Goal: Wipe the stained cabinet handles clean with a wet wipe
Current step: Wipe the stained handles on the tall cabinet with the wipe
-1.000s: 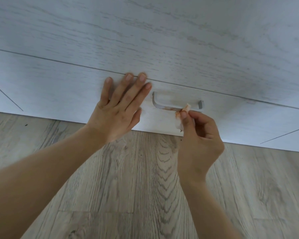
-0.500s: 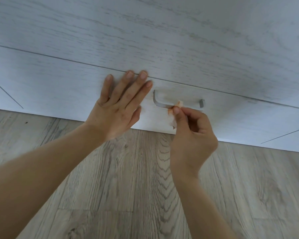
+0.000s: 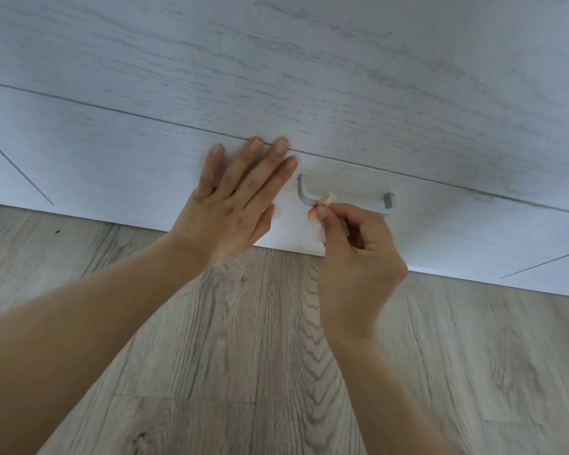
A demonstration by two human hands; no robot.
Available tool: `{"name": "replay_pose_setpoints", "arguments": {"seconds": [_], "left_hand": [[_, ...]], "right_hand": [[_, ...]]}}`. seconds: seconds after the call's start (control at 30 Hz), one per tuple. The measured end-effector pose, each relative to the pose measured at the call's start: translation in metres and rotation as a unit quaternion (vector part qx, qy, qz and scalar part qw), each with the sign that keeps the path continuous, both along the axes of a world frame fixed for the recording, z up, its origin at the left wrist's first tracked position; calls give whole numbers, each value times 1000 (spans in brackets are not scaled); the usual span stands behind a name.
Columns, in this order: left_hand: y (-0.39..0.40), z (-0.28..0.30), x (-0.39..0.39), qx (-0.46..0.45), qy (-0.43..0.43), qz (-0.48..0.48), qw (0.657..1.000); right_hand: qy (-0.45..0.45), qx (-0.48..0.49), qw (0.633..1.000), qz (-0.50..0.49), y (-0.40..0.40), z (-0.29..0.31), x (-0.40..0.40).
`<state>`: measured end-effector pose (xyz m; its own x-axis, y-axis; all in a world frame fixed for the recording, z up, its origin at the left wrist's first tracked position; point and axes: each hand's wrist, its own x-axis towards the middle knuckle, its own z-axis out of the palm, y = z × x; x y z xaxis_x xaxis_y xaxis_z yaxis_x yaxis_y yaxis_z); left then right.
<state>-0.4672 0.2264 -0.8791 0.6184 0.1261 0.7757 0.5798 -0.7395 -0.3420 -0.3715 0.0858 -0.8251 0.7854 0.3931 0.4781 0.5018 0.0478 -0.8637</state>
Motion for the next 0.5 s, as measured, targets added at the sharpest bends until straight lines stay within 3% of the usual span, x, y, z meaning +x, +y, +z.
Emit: {"name": "replay_pose_setpoints", "arguments": {"seconds": [0.1,0.23,0.4,0.5], "left_hand": [[1,1,-1,4,3,-2,1000],[3,2,-2,25,2,7,1000],[1,3,-3,8,7,-8,1000],[5,0,-10,17,16,-10,1000]], "right_hand": [[32,30,998,-38,-1,0,4],[-42,-19,999,19,5,0,-7],[54,23,998,-33,5,-6,-6],[-25,-23,999,10,7,-5,-13]]}}
